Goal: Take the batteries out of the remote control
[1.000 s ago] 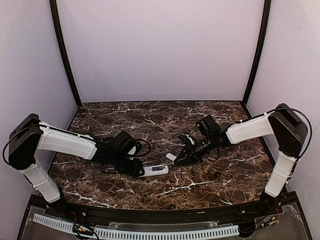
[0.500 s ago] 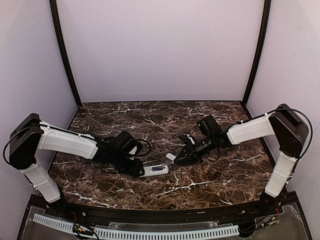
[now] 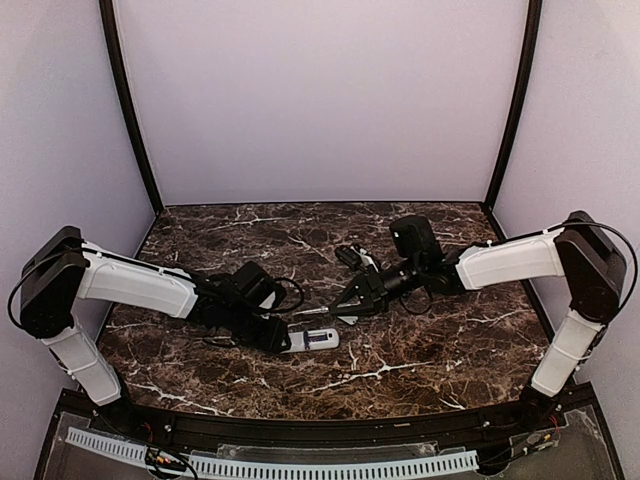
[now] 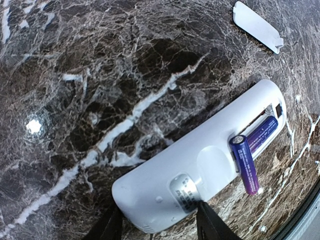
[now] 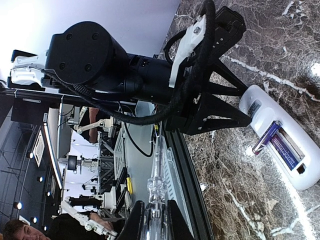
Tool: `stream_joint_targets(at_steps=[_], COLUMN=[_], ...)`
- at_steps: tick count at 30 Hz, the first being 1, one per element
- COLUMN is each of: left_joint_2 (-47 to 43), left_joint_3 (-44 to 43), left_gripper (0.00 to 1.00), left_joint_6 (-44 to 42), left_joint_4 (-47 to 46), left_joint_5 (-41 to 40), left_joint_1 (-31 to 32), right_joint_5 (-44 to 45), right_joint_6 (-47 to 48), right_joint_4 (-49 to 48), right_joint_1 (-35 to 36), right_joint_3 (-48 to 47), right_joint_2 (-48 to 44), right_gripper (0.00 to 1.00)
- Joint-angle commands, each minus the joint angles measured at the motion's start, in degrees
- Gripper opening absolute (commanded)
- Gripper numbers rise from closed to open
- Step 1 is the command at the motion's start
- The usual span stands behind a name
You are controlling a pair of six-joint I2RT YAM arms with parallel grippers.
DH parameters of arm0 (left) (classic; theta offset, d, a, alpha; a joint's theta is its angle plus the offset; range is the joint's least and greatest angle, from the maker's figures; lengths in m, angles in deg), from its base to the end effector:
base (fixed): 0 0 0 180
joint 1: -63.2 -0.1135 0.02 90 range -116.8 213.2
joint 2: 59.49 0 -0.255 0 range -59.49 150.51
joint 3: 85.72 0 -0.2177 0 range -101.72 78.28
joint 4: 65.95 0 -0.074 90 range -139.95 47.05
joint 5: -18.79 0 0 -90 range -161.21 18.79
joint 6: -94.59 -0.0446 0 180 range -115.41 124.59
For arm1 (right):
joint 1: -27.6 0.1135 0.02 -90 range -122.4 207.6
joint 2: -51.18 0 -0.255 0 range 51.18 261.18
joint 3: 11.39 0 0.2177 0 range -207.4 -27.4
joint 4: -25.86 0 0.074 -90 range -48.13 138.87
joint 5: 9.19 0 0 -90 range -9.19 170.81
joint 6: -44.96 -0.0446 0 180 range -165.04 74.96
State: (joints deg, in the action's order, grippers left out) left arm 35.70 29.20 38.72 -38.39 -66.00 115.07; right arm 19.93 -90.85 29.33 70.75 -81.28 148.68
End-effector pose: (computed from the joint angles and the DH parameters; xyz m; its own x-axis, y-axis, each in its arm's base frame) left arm 0.1788 -0.2343 0.1582 -0.8882 0.2266 -0.3996 0.3805 0.8503 -0.3636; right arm 0.2128 0.2529 0.2160 -0.8926 -0.3584 -0.2736 -0.3424 0.1440 0.9285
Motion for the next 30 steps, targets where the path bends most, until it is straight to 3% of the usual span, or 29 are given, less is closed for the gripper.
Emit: stream_joint_targets(at_steps=[1,12,21,30], left_joint_2=[5.2,4.7,3.0,2.5], left_joint_3=[0.8,0.8,1.1,0.4], left_gripper=[0.5,0.5,0.49,0.49], left_joint_6=[-0.5,-0.6,-1.0,-1.3], left_joint_4=[-4.3,-4.1,-4.3,-3.8], left_joint_5=[1.3,1.1,0.3,-0.1], left_joint_1=[2.0,2.0,1.9,2.0], right_joint_5=[-1.1,2.1,12.4,19.1], right_joint_6=[1.7,5.2,13.8,17.6], right_joint_4=[-0.6,6.1,22.8,30.3], right_joint_1=[-0.2,-1.1,-2.3,-1.1], right_joint_3=[-1.0,-2.2,-5.5,-8.9], right_joint_2=[-0.7,-1.7,-3.1,-2.1], right_gripper=[0.0,0.0,0.0,0.0])
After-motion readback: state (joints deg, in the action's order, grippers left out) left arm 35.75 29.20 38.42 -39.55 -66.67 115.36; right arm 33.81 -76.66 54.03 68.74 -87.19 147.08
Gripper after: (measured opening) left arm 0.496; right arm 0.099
